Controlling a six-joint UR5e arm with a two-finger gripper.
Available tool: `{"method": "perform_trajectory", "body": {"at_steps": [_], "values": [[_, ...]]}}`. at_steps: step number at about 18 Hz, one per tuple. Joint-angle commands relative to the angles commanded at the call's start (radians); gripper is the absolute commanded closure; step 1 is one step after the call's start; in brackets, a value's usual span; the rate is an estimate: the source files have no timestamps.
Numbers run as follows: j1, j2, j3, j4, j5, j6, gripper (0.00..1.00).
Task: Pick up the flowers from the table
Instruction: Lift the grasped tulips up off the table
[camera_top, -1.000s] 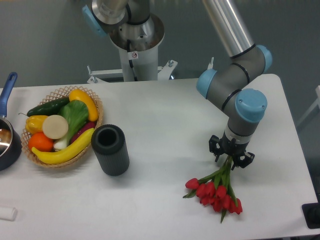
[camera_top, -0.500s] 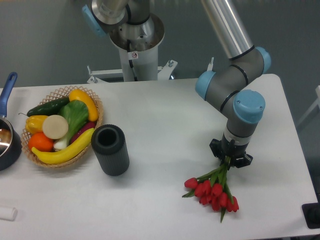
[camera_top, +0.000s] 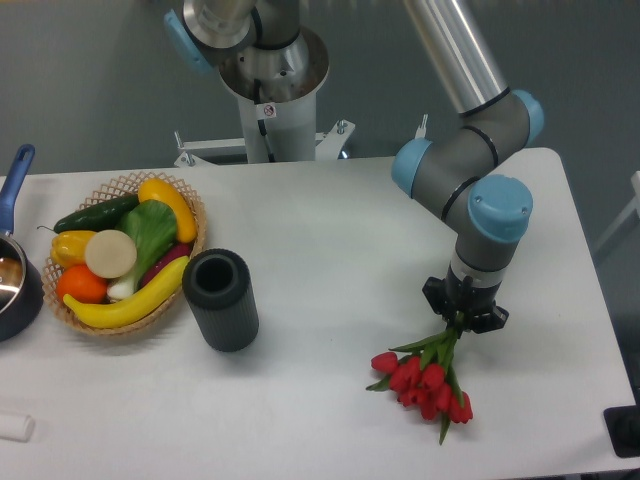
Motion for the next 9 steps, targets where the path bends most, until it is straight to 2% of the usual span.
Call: {"method": "perform_trajectory", "body": {"at_steps": [1,5,9], "values": [[0.002,0.023,0.000,-0.002,-0.005,-0.002,0.77],[0.006,0.124,0.000,-0.003,-0.142,-0.081,0.76],[0.006,0.175,0.002,0.000,-0.248,-0.153,0.76]]}}
